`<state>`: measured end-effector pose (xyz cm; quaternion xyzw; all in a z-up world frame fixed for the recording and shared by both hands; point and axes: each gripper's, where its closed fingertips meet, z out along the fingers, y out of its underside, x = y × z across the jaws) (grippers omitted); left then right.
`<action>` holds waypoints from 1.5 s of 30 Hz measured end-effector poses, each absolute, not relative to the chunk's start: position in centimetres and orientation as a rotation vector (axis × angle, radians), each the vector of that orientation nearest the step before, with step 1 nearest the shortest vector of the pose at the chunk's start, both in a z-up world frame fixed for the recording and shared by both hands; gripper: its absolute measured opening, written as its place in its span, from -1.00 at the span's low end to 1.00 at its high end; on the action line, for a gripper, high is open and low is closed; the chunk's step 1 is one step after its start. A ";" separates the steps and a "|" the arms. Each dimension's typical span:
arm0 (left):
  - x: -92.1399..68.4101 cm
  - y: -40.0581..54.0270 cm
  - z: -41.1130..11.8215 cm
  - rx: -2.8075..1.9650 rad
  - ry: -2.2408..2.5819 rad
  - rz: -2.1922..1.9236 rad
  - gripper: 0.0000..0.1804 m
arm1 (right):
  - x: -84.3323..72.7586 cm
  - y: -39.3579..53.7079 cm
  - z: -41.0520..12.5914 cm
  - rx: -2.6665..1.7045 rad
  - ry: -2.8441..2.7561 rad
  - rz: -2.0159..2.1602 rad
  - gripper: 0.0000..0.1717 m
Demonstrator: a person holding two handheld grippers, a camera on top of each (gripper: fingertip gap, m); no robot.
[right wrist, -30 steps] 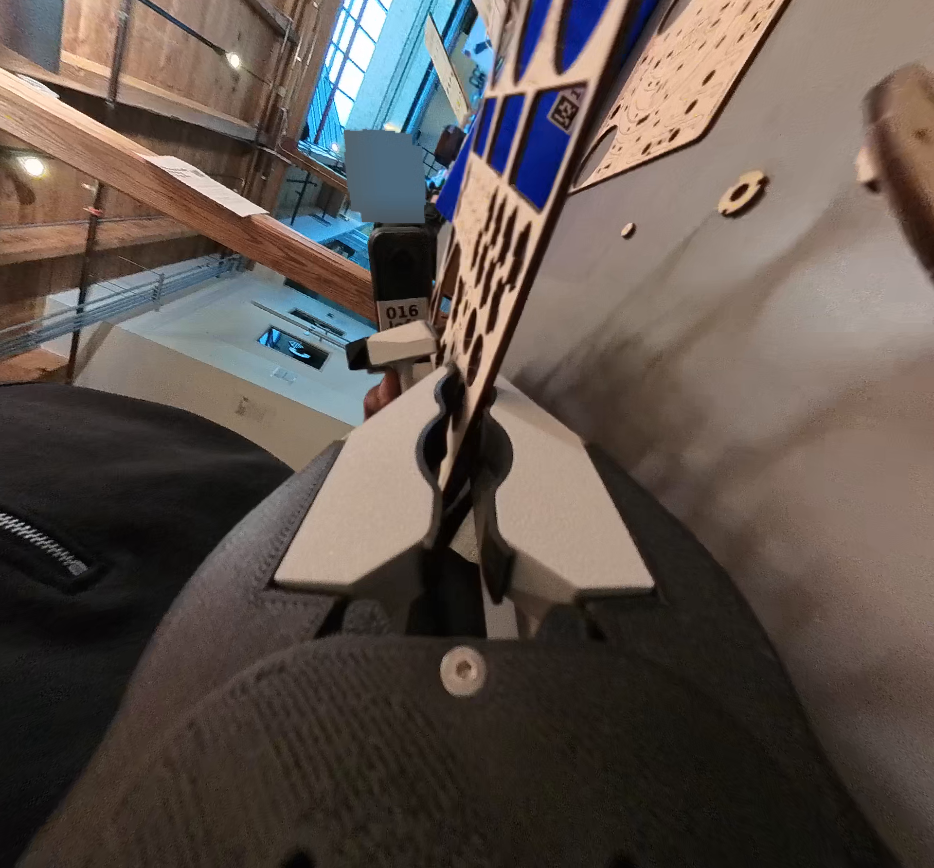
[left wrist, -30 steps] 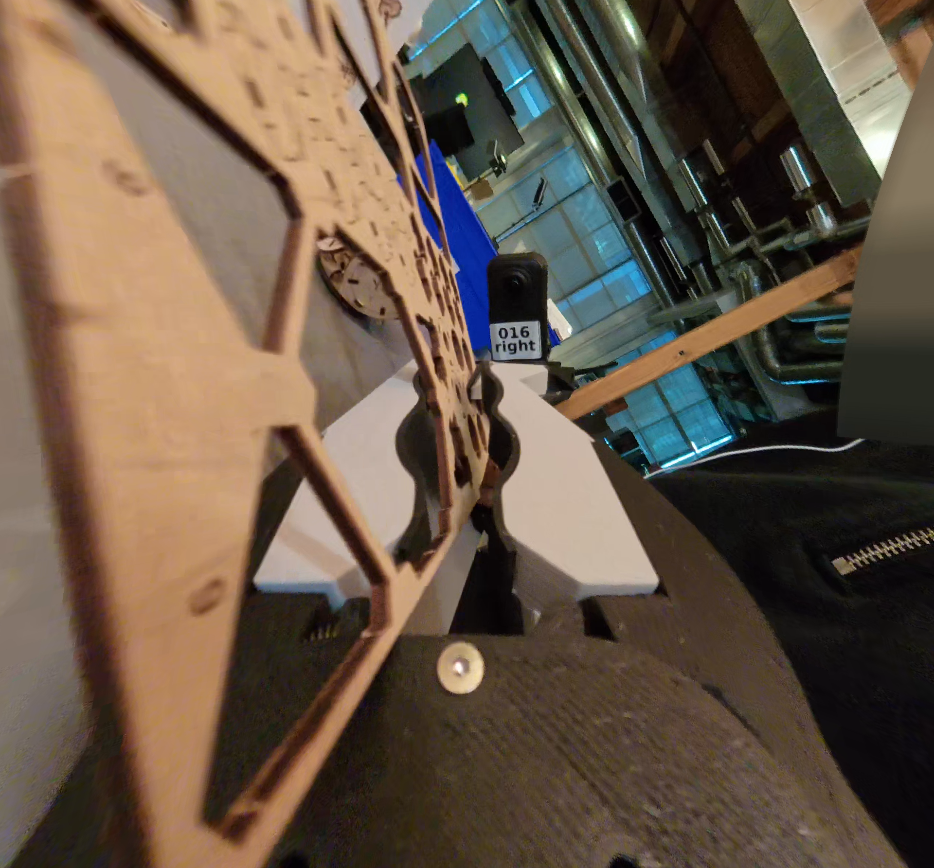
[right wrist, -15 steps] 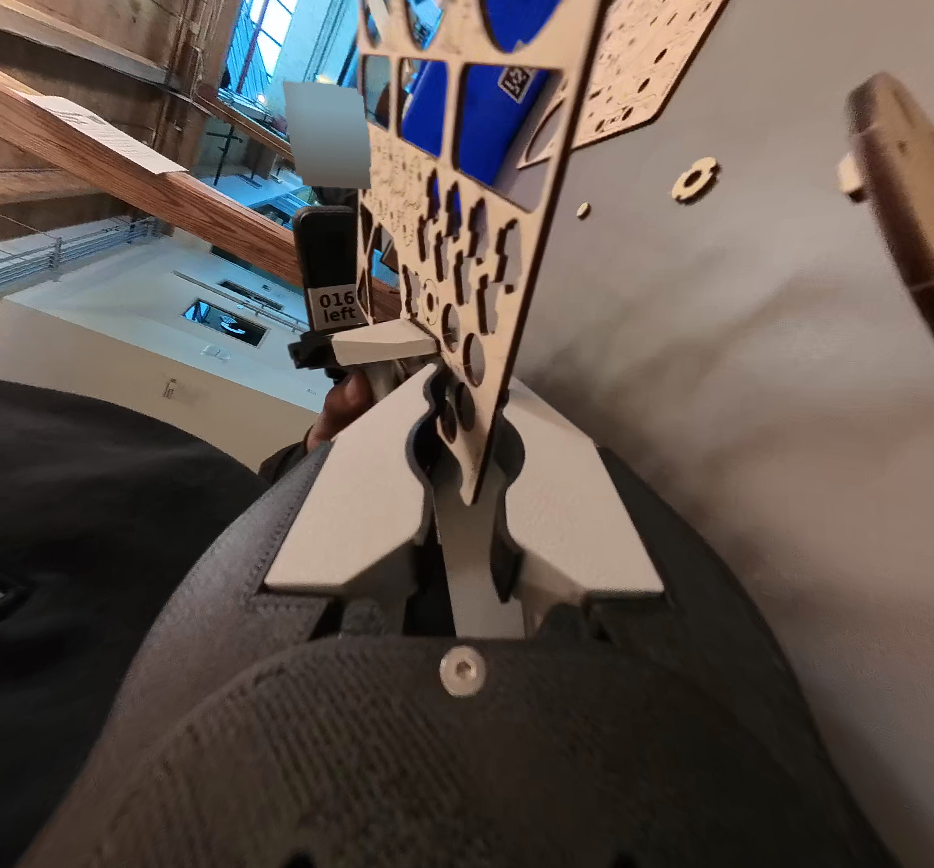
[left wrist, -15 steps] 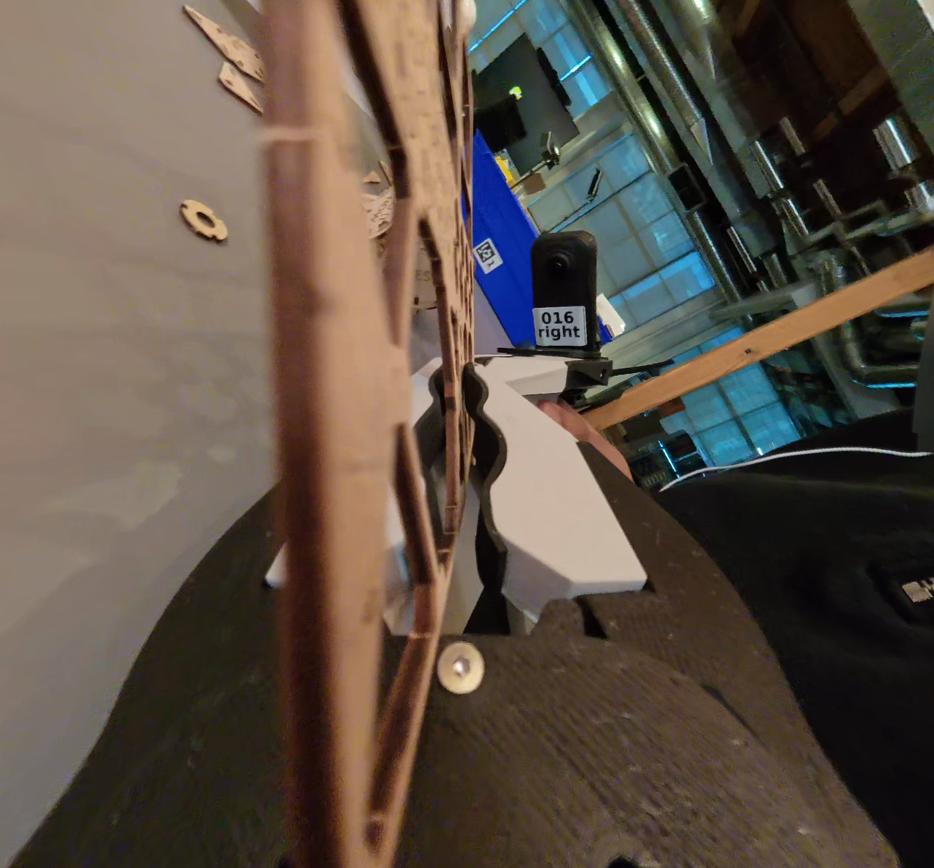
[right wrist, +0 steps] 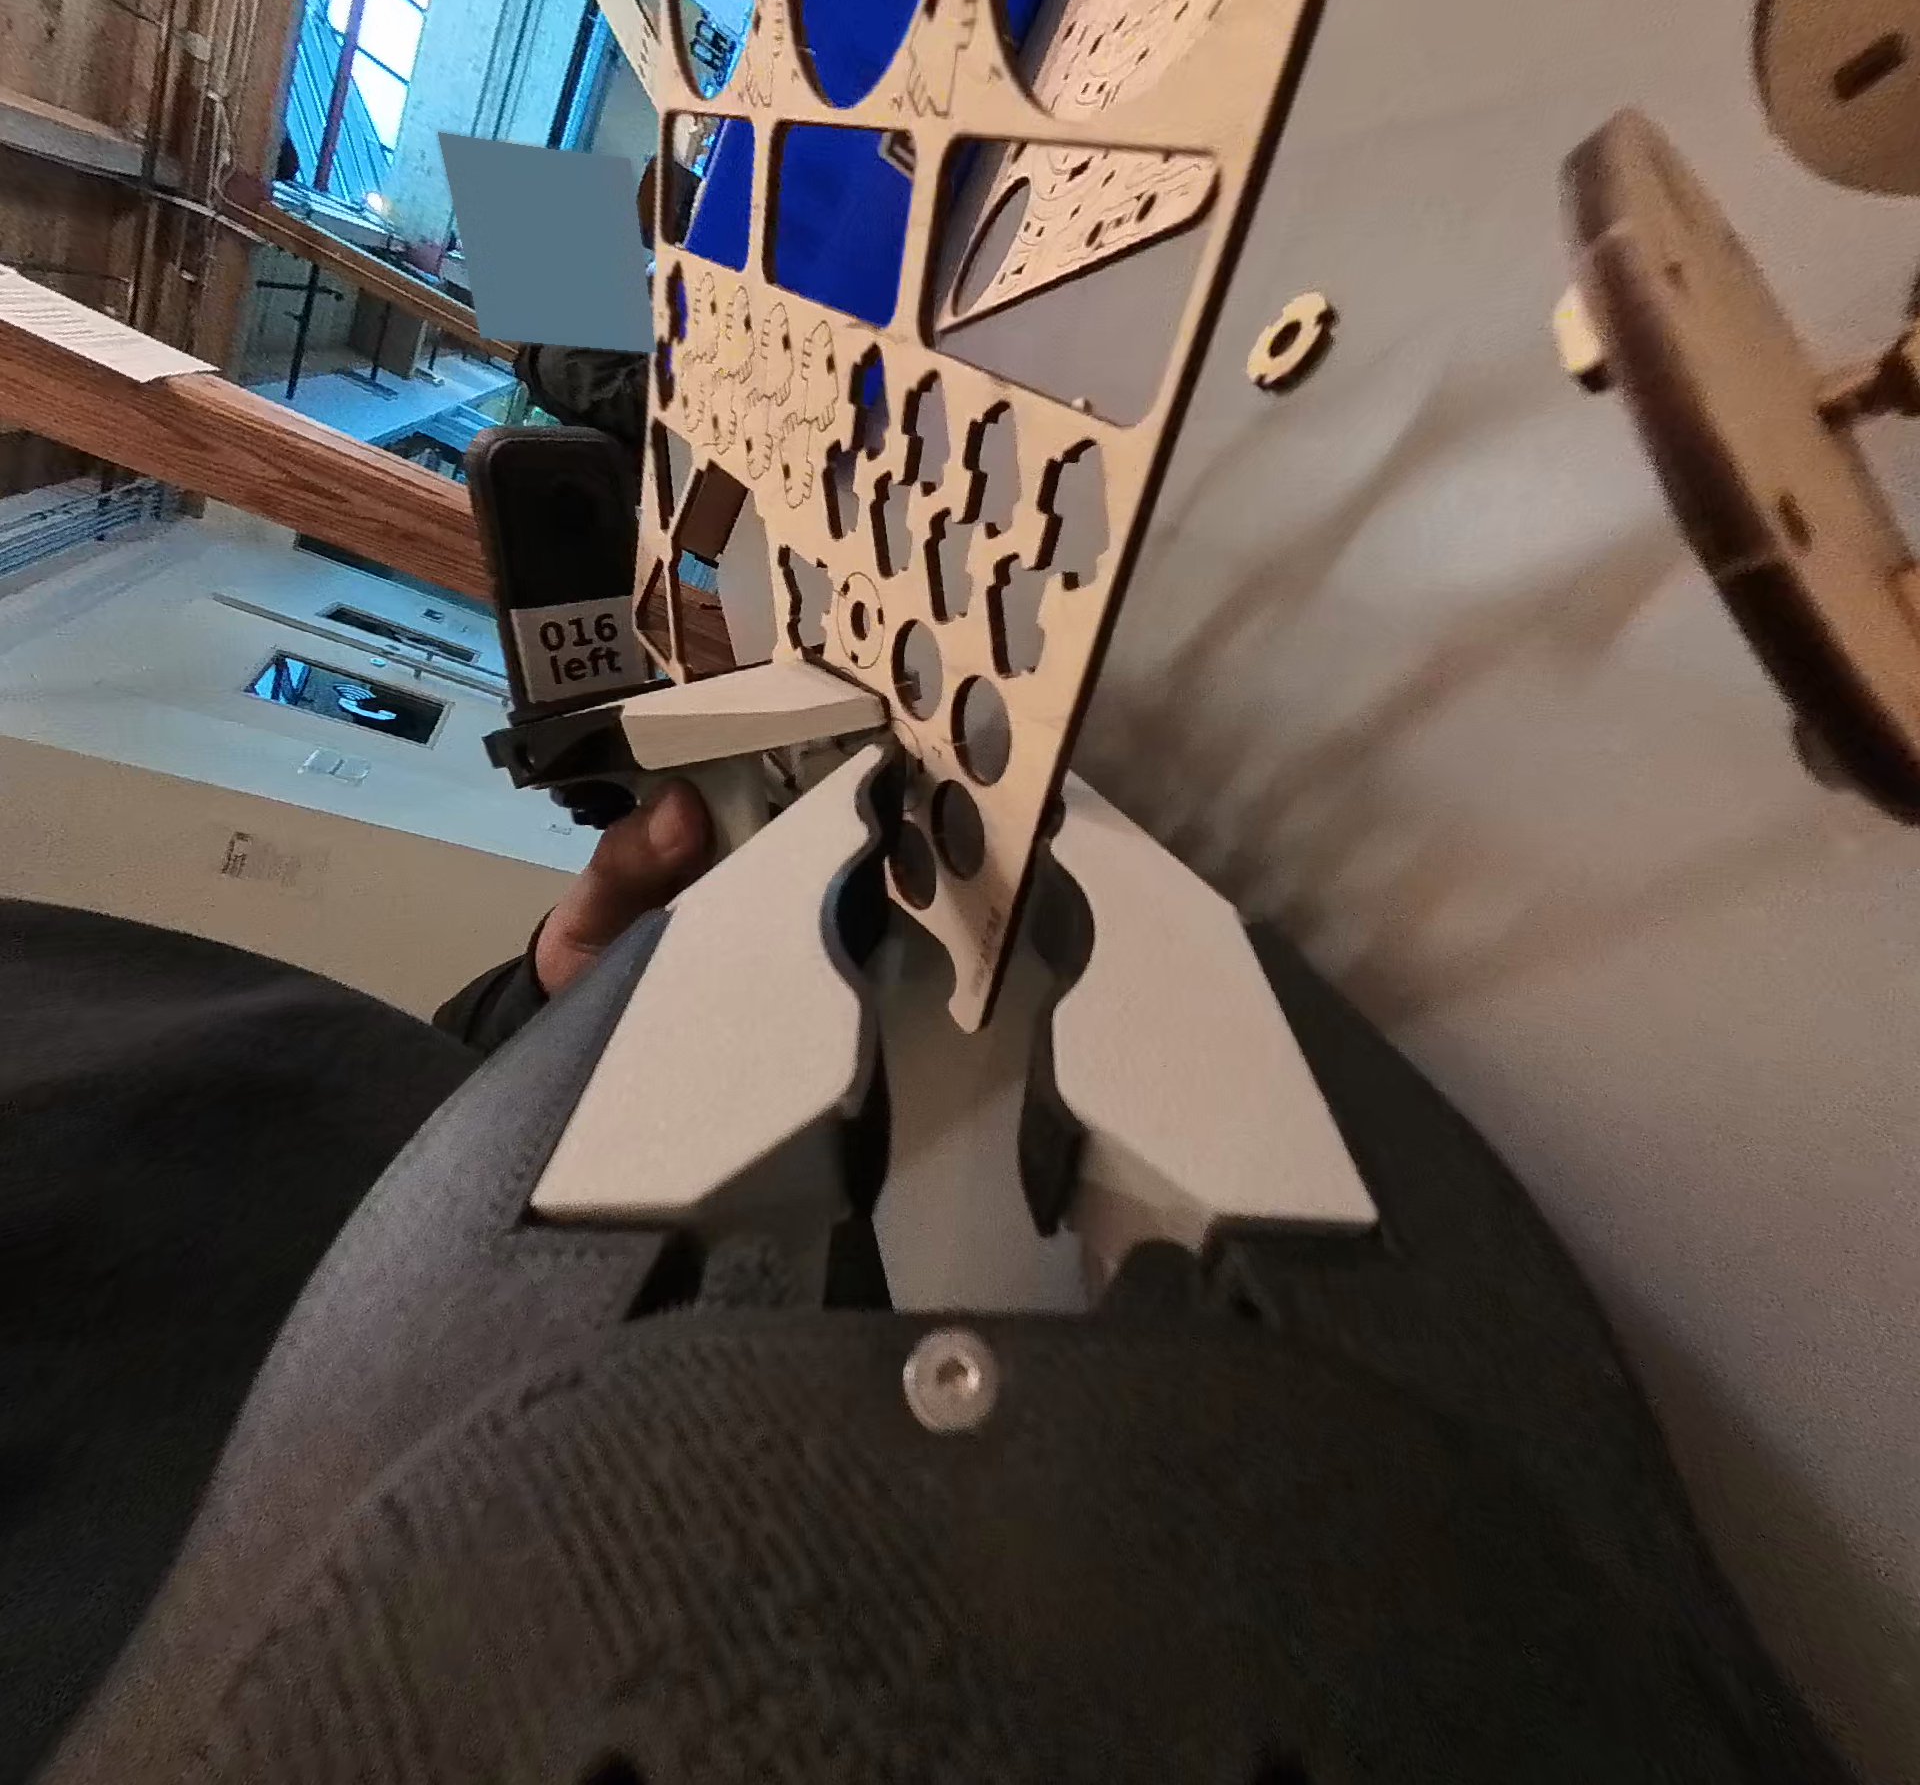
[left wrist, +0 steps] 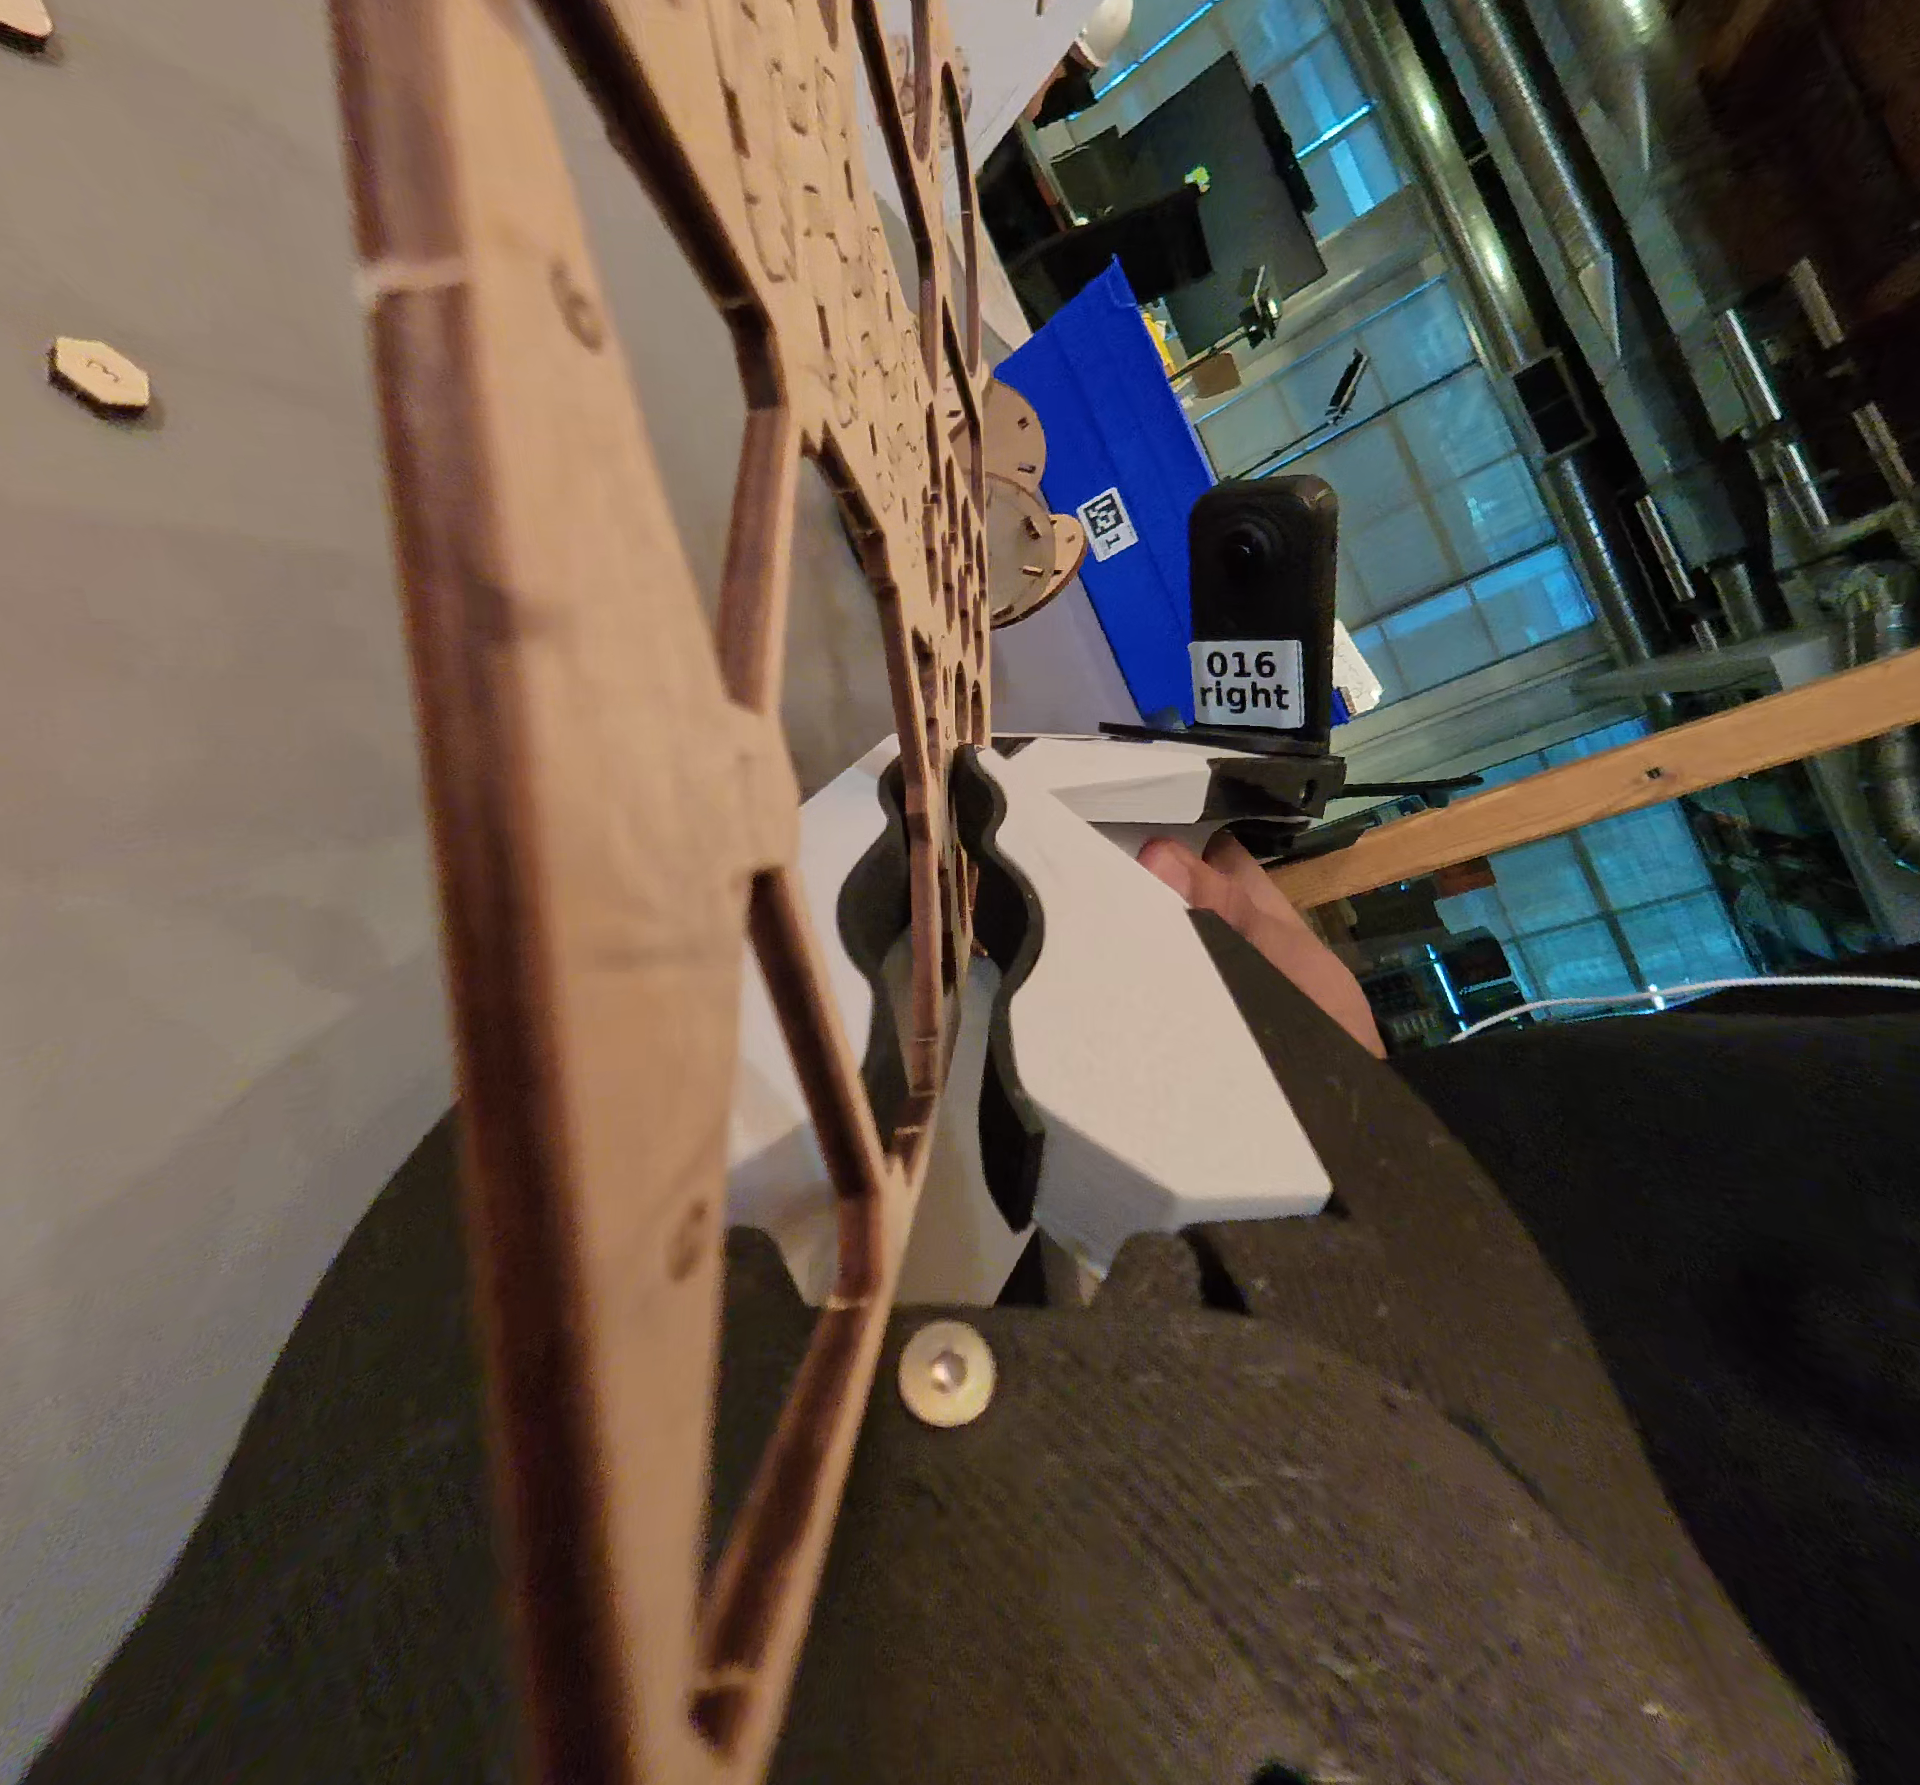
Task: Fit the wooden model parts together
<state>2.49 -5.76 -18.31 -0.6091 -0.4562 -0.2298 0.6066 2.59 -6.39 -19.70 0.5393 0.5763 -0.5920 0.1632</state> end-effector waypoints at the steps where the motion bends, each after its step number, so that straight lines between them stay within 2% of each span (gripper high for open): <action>1: 2.5 -5.8 -18.4 -1.414 -1.056 -0.524 -0.97 | 2.6 -6.4 -19.8 1.545 1.640 -1.681 -0.75; 31: 2.5 -5.7 -17.7 -1.395 -1.015 -0.498 -0.99 | 2.3 -6.2 -19.3 1.526 1.556 -1.715 -0.74; 36: 2.7 -5.4 -16.9 -1.360 -0.971 -0.524 -1.00 | 2.4 -6.4 -18.5 1.483 1.515 -1.758 -0.63; 39: 2.7 -5.6 -16.7 -1.337 -0.969 -0.549 -1.00 | 2.5 -6.3 -18.2 1.465 1.501 -1.782 -0.79; 45: 2.9 -5.6 -17.0 -1.366 -0.987 -0.479 -0.98 | 2.5 -6.2 -18.5 1.471 1.535 -1.779 -0.79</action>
